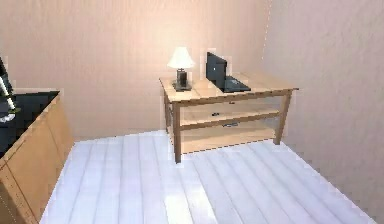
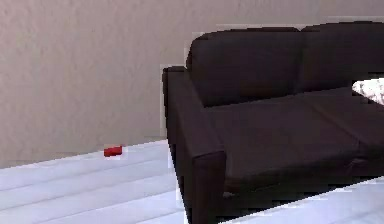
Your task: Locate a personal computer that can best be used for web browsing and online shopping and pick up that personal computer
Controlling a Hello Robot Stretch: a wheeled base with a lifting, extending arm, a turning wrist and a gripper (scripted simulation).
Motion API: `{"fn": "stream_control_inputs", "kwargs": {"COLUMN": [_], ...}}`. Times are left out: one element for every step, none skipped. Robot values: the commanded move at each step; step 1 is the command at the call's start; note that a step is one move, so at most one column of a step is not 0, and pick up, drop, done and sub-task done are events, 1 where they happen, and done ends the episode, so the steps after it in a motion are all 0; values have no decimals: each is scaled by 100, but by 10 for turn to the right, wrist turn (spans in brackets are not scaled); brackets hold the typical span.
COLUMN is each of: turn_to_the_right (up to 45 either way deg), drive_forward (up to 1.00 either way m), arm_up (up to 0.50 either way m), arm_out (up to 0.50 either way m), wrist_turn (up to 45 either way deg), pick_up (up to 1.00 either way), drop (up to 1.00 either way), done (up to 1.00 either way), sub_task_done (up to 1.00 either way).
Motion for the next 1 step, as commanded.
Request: {"fn": "stream_control_inputs", "kwargs": {"turn_to_the_right": [0], "drive_forward": [100], "arm_up": [0], "arm_out": [0], "wrist_turn": [0], "pick_up": [0], "drop": [0], "done": [0], "sub_task_done": [0]}}
